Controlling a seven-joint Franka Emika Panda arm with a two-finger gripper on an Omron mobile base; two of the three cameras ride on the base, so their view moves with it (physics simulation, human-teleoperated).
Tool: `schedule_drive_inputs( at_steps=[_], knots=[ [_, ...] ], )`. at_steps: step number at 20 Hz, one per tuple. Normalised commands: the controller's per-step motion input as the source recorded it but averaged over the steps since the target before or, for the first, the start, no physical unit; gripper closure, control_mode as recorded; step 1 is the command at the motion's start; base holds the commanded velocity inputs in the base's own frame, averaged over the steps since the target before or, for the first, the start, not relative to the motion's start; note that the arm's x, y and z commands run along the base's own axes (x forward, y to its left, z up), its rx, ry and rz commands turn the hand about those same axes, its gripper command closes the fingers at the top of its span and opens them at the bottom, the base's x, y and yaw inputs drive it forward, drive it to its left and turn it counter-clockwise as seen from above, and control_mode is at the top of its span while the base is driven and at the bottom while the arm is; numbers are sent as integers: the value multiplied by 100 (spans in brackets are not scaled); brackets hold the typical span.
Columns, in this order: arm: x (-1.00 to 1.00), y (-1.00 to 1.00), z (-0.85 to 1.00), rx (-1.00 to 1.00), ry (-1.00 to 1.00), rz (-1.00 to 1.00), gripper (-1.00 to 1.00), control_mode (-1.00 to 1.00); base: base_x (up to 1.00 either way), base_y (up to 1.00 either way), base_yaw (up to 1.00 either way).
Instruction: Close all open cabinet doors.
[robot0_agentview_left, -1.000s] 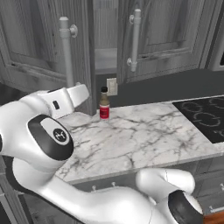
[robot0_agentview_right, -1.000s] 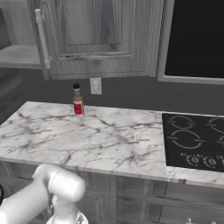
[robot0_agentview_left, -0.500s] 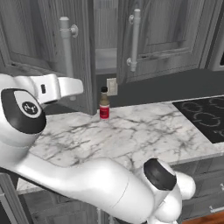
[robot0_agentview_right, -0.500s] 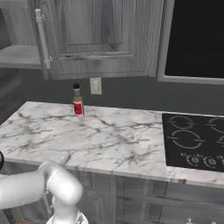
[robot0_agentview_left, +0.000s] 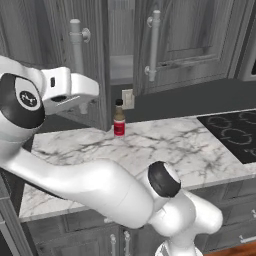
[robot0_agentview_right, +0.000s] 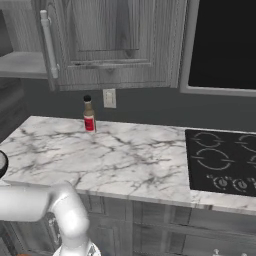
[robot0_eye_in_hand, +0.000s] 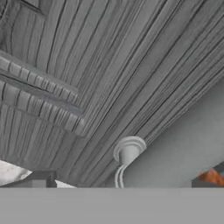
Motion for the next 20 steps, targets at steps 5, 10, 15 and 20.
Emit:
schedule_drive_inputs(
  at_steps=[5,10,15,20],
  knots=[
    [0,-76,-20,0,-18,22,-100,-100,0,0,0],
    [4,-80,-25,0,-12,24,-100,-100,0,0,0],
    [21,-88,-40,0,-11,27,-100,-100,0,0,0],
    [3,-98,-71,-2,-23,30,-100,-100,0,0,0]
  ],
)
